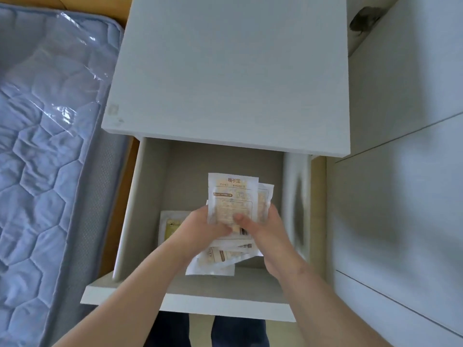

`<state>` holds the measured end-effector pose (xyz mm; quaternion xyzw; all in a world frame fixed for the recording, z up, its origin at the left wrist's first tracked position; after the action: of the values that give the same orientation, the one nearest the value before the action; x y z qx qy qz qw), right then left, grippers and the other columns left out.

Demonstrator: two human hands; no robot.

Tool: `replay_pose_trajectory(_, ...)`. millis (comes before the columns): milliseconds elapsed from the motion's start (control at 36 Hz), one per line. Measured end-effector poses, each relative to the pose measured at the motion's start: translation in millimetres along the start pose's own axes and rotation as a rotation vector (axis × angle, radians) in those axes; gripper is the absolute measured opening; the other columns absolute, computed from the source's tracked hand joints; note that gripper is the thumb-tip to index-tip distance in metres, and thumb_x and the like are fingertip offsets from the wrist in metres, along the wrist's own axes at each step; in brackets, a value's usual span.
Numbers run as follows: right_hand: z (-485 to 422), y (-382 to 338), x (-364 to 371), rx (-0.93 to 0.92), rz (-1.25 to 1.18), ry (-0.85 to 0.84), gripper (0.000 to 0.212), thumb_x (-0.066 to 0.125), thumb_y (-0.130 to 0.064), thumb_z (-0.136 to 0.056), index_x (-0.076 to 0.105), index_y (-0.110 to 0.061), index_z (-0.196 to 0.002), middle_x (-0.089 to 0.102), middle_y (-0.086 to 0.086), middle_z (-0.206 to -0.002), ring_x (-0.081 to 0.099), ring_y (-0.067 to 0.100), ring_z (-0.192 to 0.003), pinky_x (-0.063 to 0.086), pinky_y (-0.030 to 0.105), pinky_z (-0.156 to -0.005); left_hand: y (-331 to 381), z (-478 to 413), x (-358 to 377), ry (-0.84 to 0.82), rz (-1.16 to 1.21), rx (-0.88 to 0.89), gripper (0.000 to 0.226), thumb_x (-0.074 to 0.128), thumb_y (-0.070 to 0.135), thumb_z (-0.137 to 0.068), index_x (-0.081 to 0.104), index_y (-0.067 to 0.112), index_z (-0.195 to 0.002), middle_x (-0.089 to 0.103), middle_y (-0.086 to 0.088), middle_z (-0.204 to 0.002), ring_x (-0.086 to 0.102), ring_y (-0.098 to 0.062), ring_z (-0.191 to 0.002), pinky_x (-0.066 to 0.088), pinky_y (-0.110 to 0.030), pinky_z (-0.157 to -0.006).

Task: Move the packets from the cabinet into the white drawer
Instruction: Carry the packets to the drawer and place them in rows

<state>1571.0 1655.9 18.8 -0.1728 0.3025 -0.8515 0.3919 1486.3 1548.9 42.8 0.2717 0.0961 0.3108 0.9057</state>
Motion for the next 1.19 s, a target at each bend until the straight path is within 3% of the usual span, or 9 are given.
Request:
replay_pose_trajectory(56, -7, 0, -5, -0.010, 0.010, 0.020, 0.044, 0.077, -0.019, -0.077, 0.055, -0.025, -0.115, 0.071, -0.011, -0.102, 0.067, 0.004, -0.093, 0.050, 0.019, -0.072, -3, -6, 3, 0.015, 0.098, -0.011, 0.020, 0.062, 0.017, -0.090, 0.064, 0.027, -0.107, 0.072, 0.003, -0.105, 0.066, -0.020, -0.102, 0.048, -0.044, -0.096)
replay_pose_trajectory(139, -13, 0, -10, -0.009, -0.017, 0.027, 0.038, 0.074, -0.013, -0.080, 0.058, -0.022, -0.114, 0.072, -0.007, -0.101, 0.069, 0.009, -0.091, 0.056, 0.027, -0.075, -5, -9, 2, 0.062, 0.358, -0.050, 0.026, 0.056, 0.025, -0.092, 0.061, 0.017, -0.117, 0.072, -0.006, -0.104, 0.068, -0.028, -0.097, 0.053, -0.048, -0.086)
replay_pose_trajectory(278, -16, 1, -7, 0.072, -0.208, -0.018, 0.034, 0.064, -0.011, -0.087, 0.056, -0.018, -0.118, 0.071, 0.001, -0.108, 0.068, 0.021, -0.099, 0.055, 0.047, -0.086, -4, -11, -9, 0.117, 0.489, -0.063, 0.026, 0.050, 0.023, -0.095, 0.053, 0.031, -0.120, 0.067, -0.011, -0.105, 0.066, -0.032, -0.092, 0.054, -0.047, -0.072)
replay_pose_trajectory(361, -17, -2, -3, 0.076, -0.287, -0.039, 0.027, 0.059, -0.010, -0.090, 0.057, -0.014, -0.117, 0.071, 0.006, -0.107, 0.069, 0.025, -0.097, 0.055, 0.048, -0.085, -5, -11, -13, 0.043, 0.495, -0.065, 0.041, 0.056, 0.009, -0.090, 0.051, 0.035, -0.120, 0.066, -0.011, -0.109, 0.066, -0.035, -0.096, 0.055, -0.052, -0.075)
replay_pose_trajectory(472, -20, -1, -3, 0.127, -0.385, -0.014, 0.022, 0.054, -0.016, -0.094, 0.058, -0.014, -0.115, 0.072, 0.007, -0.103, 0.070, 0.024, -0.091, 0.058, 0.041, -0.073, -6, -11, -15, -0.073, 0.371, -0.050, 0.048, 0.060, -0.008, -0.080, 0.054, 0.020, -0.118, 0.070, -0.012, -0.107, 0.068, -0.032, -0.097, 0.052, -0.057, -0.084)
replay_pose_trajectory(583, -23, -1, -2, 0.113, -0.362, 0.009, 0.021, 0.052, -0.017, -0.095, 0.060, -0.015, -0.115, 0.073, 0.004, -0.101, 0.071, 0.021, -0.090, 0.059, 0.036, -0.068, -10, -14, -24, -0.021, 0.308, -0.067, 0.038, 0.057, -0.009, -0.084, 0.058, 0.019, -0.111, 0.073, -0.008, -0.102, 0.070, -0.029, -0.093, 0.055, -0.052, -0.080)
replay_pose_trajectory(778, -23, -1, 0, 0.098, -0.348, 0.067, 0.024, 0.055, -0.015, -0.094, 0.059, -0.016, -0.118, 0.072, 0.003, -0.104, 0.070, 0.020, -0.094, 0.058, 0.038, -0.070, -11, -15, -44, 0.084, 0.144, -0.102, 0.026, 0.059, 0.002, -0.088, 0.061, 0.018, -0.109, 0.074, -0.001, -0.099, 0.069, -0.025, -0.094, 0.052, -0.053, -0.087)
replay_pose_trajectory(1000, -22, -6, 4, 0.129, -0.340, -0.120, 0.022, 0.050, -0.007, -0.093, 0.062, -0.021, -0.106, 0.074, -0.001, -0.100, 0.068, 0.020, -0.098, 0.054, 0.043, -0.079, 7, -13, -71, -0.025, -0.187, -0.137, 0.019, 0.062, 0.011, -0.087, 0.063, 0.023, -0.102, 0.072, 0.001, -0.100, 0.069, -0.023, -0.093, 0.053, -0.049, -0.089)
replay_pose_trajectory(1195, -21, -2, 9, 0.187, 0.109, -0.333, 0.021, 0.054, -0.008, -0.093, 0.062, -0.018, -0.109, 0.071, -0.001, -0.107, 0.064, 0.019, -0.106, 0.041, 0.048, -0.104, 26, -15, -77, -0.258, -0.582, -0.162, 0.022, 0.054, 0.019, -0.094, 0.057, 0.033, -0.111, 0.067, 0.009, -0.110, 0.063, -0.017, -0.103, 0.047, -0.045, -0.099)
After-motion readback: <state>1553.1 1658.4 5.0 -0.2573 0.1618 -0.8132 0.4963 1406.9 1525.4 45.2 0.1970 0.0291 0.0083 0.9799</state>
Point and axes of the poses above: each hand's wrist, its own z-axis away from the middle knuckle, its own x-axis out of the palm, y = z × x, the point moved 5 cm from there along -z, towards the middle knuckle
